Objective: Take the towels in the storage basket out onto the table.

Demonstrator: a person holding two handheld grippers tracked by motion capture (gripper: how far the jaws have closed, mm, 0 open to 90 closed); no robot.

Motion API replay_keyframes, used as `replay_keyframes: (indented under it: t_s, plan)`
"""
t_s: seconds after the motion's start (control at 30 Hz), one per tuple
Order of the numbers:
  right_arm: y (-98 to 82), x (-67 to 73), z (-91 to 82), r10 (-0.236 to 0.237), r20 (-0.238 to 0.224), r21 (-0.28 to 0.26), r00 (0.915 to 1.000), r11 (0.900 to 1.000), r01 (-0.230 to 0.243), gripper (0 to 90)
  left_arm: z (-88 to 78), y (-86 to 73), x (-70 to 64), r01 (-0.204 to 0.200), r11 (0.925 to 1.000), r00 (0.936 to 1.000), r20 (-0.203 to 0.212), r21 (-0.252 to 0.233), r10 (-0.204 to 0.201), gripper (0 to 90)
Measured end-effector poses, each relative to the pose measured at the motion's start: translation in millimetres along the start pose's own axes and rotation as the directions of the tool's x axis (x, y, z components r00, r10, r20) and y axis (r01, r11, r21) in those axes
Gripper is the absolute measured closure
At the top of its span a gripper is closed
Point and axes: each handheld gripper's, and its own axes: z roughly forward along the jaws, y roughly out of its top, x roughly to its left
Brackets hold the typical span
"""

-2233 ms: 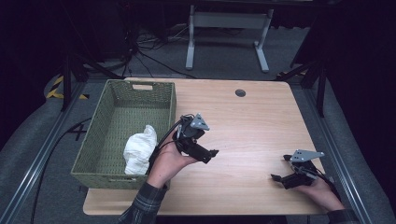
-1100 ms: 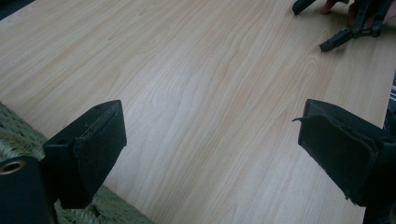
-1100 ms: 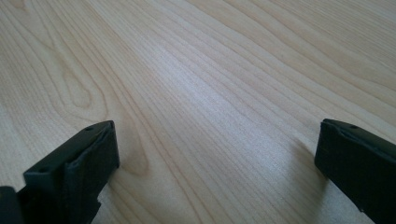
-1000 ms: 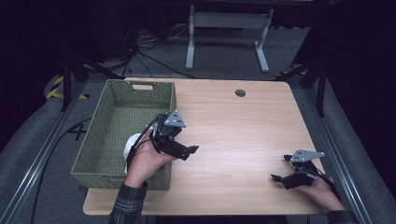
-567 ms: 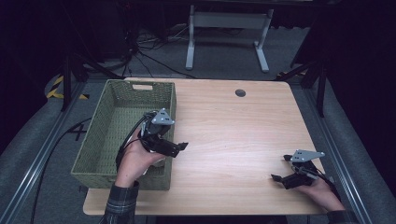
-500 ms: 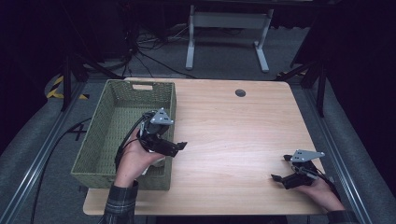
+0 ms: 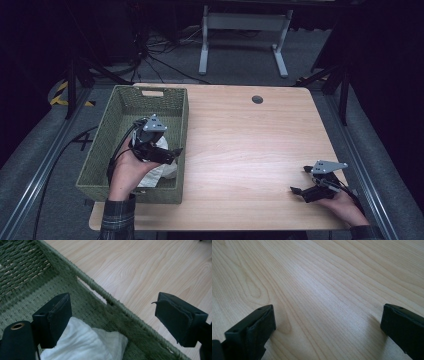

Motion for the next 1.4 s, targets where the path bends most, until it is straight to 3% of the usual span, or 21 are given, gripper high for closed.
replay_keyframes:
  t_s: [0.4,0.53,0.57,0.63,0.83,1.1,1.33,1.37,1.4]
  plan:
    - [0.0,0.0,0.0,0.0,0.0,0.0,1.0,1.0,0.0,0.0,7.3,-17.1,16.8,0.045,0.9968,0.9975,-0.056,0.066,-0.042,14.6]
    - [0.0,0.0,0.0,0.0,0.0,0.0,1.0,1.0,0.0,0.0,12.9,-22.3,21.3,0.058,0.9928,0.9964,-0.068,0.105,-0.051,14.5]
    - [0.0,0.0,0.0,0.0,0.0,0.0,1.0,1.0,0.0,0.0,14.0,-23.3,23.4,0.045,0.9925,0.9967,-0.071,0.114,-0.037,14.5]
    - [0.0,0.0,0.0,0.0,0.0,0.0,1.0,1.0,0.0,0.0,17.7,-25.8,24.0,0.07,0.9898,0.9956,-0.072,0.124,-0.061,14.5]
    - [0.0,0.0,0.0,0.0,0.0,0.0,1.0,1.0,0.0,0.0,29.4,-31.9,29.0,0.061,0.9812,0.996,-0.075,0.183,-0.048,14.4]
    - [0.0,0.0,0.0,0.0,0.0,0.0,1.0,1.0,0.0,0.0,44.3,-39.4,33.3,0.062,0.9663,0.9968,-0.065,0.25,-0.047,13.8]
    - [-0.1,0.0,-0.1,0.0,0.0,0.0,1.0,1.0,0.0,0.0,58.8,-45.1,34.4,0.058,0.9427,0.9977,-0.052,0.329,-0.043,13.7]
    - [-0.1,0.0,0.0,0.0,-0.001,0.0,1.0,1.0,0.0,0.0,58.8,-45.1,34.4,0.058,0.9427,0.9977,-0.052,0.329,-0.043,13.8]
    - [-0.1,0.0,0.0,0.0,-0.001,0.0,1.0,1.0,0.0,0.0,60.4,-45.9,34.5,0.059,0.9372,0.9976,-0.054,0.344,-0.043,13.8]
